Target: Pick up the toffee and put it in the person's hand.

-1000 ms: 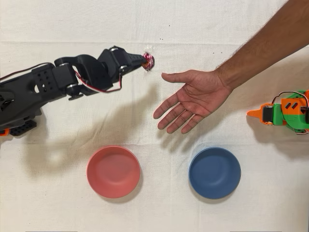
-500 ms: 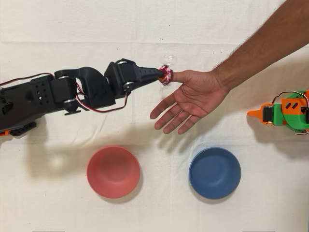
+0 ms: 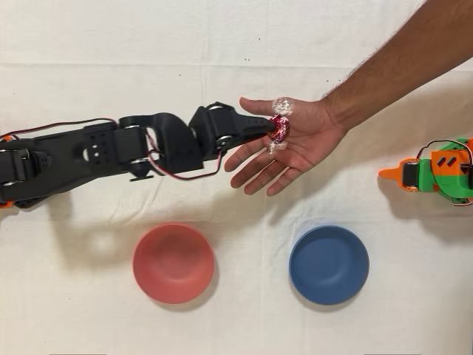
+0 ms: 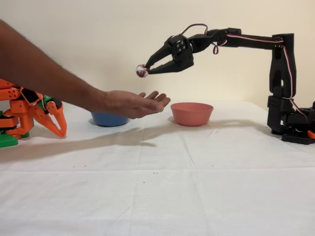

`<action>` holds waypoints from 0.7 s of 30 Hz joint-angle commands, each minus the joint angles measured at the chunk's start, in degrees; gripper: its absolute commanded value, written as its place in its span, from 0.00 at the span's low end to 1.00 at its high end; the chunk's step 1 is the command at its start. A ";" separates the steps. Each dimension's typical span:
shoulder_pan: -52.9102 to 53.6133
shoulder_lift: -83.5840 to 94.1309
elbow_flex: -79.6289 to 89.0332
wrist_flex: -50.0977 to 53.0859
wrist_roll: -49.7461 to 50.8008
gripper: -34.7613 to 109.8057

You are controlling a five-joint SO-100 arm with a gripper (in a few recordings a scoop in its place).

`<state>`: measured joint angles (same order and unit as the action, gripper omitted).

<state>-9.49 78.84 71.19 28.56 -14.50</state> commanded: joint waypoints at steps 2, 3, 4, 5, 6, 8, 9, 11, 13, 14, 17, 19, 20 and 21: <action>0.35 0.18 -5.71 -1.85 -1.93 0.24; 0.35 -0.35 -5.71 -1.93 -1.93 0.24; 0.35 -0.88 -5.71 -1.93 -2.02 0.24; 0.35 -1.41 -5.71 -2.02 -2.20 0.24; 0.44 -1.85 -5.71 -2.02 -2.20 0.24; 0.70 -2.64 -5.71 -2.11 -2.37 0.24; 0.79 -2.99 -5.71 -2.11 -2.46 0.24; 1.14 -3.43 -5.71 -2.20 -2.55 0.24; 1.49 -3.69 -5.62 -2.37 -1.67 0.26; 1.76 -3.69 -5.36 -2.72 -0.70 0.28; 2.11 -3.69 -5.19 -2.99 1.05 0.31; 2.29 -3.43 -4.83 -2.81 1.93 0.33; 2.37 -3.34 -4.75 -2.64 2.37 0.33; 2.46 -3.16 -4.66 -2.37 2.81 0.34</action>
<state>-7.21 72.86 69.96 26.28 -12.66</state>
